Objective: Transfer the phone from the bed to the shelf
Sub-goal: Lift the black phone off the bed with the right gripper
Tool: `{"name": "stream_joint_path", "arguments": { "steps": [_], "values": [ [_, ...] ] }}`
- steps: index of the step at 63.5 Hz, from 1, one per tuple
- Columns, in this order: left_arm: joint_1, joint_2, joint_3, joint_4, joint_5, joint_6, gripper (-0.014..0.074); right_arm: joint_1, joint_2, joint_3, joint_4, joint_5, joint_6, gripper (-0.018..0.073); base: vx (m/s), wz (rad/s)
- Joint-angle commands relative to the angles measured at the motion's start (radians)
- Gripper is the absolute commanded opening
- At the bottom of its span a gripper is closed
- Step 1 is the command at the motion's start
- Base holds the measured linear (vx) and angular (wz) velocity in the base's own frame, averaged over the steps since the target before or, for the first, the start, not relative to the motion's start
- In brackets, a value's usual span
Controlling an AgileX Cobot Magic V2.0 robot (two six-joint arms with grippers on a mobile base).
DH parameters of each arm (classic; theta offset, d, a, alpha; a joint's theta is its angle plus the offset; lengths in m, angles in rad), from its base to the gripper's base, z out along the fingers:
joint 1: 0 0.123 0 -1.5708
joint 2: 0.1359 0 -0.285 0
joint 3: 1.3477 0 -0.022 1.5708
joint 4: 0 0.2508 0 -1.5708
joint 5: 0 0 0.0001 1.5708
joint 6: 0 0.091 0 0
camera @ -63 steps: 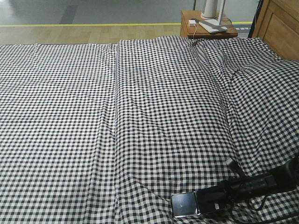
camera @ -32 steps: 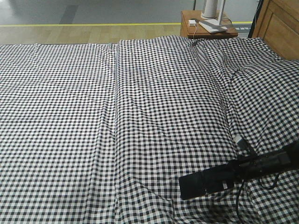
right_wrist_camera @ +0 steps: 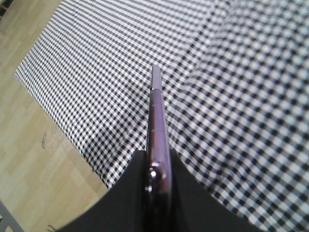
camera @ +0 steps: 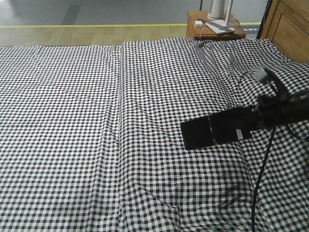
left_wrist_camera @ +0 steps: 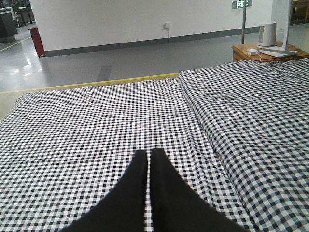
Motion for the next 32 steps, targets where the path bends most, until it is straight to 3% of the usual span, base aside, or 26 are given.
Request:
{"name": "stream_joint_path", "arguments": {
  "steps": [1, 32],
  "values": [
    [0.0, -0.011, -0.026, -0.005, -0.071, -0.004, 0.0001, 0.039, -0.127, -0.014, 0.05, 0.122, 0.034, -0.0001, 0.0, 0.0],
    [0.0, -0.011, -0.026, -0.005, -0.071, -0.004, 0.0001, 0.388, -0.398, -0.014, 0.05, 0.122, 0.182, -0.0001, 0.0, 0.0]
  ]
}}
